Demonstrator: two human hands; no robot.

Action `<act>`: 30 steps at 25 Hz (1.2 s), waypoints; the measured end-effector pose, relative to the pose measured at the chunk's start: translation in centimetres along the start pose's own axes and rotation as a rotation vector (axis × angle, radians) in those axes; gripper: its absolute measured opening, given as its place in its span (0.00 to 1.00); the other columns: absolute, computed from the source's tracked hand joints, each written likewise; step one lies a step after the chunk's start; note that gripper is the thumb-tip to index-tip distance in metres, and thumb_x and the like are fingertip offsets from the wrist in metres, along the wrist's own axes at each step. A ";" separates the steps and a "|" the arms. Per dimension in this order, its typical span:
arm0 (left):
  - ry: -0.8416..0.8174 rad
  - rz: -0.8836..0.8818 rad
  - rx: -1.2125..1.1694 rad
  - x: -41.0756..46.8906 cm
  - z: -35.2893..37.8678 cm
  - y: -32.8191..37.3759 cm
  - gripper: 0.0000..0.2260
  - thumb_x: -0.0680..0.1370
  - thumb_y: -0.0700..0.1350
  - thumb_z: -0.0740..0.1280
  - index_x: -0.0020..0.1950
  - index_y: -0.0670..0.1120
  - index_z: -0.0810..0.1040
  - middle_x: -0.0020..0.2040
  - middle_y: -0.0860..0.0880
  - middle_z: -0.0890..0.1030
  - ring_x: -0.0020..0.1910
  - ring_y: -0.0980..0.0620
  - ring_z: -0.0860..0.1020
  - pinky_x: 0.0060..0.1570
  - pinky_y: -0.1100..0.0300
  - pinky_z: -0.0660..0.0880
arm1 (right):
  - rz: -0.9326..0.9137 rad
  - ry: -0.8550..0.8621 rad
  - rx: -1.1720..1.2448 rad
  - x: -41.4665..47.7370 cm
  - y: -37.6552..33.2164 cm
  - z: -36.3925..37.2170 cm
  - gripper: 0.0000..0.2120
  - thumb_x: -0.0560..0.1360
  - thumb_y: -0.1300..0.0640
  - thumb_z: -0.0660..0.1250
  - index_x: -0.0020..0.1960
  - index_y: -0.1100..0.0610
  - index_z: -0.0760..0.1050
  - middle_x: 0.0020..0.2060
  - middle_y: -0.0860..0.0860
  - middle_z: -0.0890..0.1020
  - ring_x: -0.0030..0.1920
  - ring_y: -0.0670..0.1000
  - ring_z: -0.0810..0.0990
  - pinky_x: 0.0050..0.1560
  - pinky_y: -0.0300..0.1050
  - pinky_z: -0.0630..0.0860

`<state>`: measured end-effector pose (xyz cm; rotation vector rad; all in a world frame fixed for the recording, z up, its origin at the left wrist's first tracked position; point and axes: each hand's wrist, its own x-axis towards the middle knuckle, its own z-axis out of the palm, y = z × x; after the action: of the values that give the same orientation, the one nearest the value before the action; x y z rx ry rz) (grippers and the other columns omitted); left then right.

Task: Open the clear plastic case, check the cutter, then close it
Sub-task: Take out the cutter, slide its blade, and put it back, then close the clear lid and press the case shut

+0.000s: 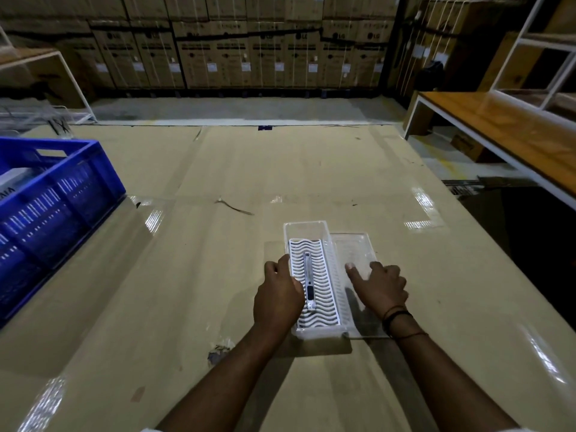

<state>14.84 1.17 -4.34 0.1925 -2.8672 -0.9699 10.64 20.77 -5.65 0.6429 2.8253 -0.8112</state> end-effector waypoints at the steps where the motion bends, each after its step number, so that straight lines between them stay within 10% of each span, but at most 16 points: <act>1: 0.003 -0.001 0.010 0.0 0.1 0.0 0.22 0.82 0.50 0.60 0.76 0.50 0.66 0.68 0.44 0.72 0.51 0.41 0.82 0.44 0.56 0.72 | 0.005 0.007 -0.094 -0.1 0.3 0.1 0.41 0.72 0.28 0.61 0.73 0.56 0.66 0.69 0.61 0.66 0.69 0.65 0.65 0.68 0.61 0.64; 10: -0.003 -0.021 0.043 0.1 0.5 -0.3 0.22 0.83 0.49 0.59 0.77 0.51 0.64 0.66 0.44 0.73 0.50 0.42 0.83 0.44 0.54 0.76 | 0.066 -0.048 -0.186 0.8 0.7 0.1 0.52 0.59 0.30 0.76 0.69 0.61 0.65 0.66 0.63 0.68 0.66 0.64 0.71 0.63 0.58 0.72; 18: 0.005 -0.018 0.054 0.2 0.6 -0.3 0.21 0.83 0.48 0.58 0.77 0.51 0.64 0.66 0.45 0.74 0.49 0.43 0.83 0.45 0.54 0.77 | -0.064 -0.111 0.062 1.8 -0.3 -2.0 0.37 0.68 0.52 0.80 0.70 0.62 0.66 0.64 0.62 0.78 0.61 0.62 0.79 0.58 0.52 0.77; 24: 0.000 -0.015 0.049 0.3 0.5 -0.3 0.21 0.83 0.49 0.58 0.77 0.52 0.63 0.66 0.45 0.74 0.51 0.44 0.83 0.48 0.52 0.80 | -0.145 -0.173 0.160 0.9 -2.0 -3.4 0.18 0.68 0.63 0.67 0.58 0.55 0.74 0.42 0.59 0.86 0.33 0.58 0.85 0.25 0.43 0.77; 30: -0.001 0.006 0.022 0.0 0.4 -0.3 0.21 0.84 0.50 0.56 0.78 0.53 0.63 0.66 0.45 0.75 0.54 0.42 0.82 0.51 0.52 0.78 | -0.234 -0.027 0.130 -1.4 -4.5 -5.5 0.21 0.65 0.58 0.59 0.57 0.54 0.73 0.46 0.59 0.82 0.40 0.63 0.84 0.43 0.55 0.84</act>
<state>14.77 1.19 -4.81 0.1854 -2.8785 -0.9379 9.92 19.77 1.53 0.3158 2.8767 -1.0393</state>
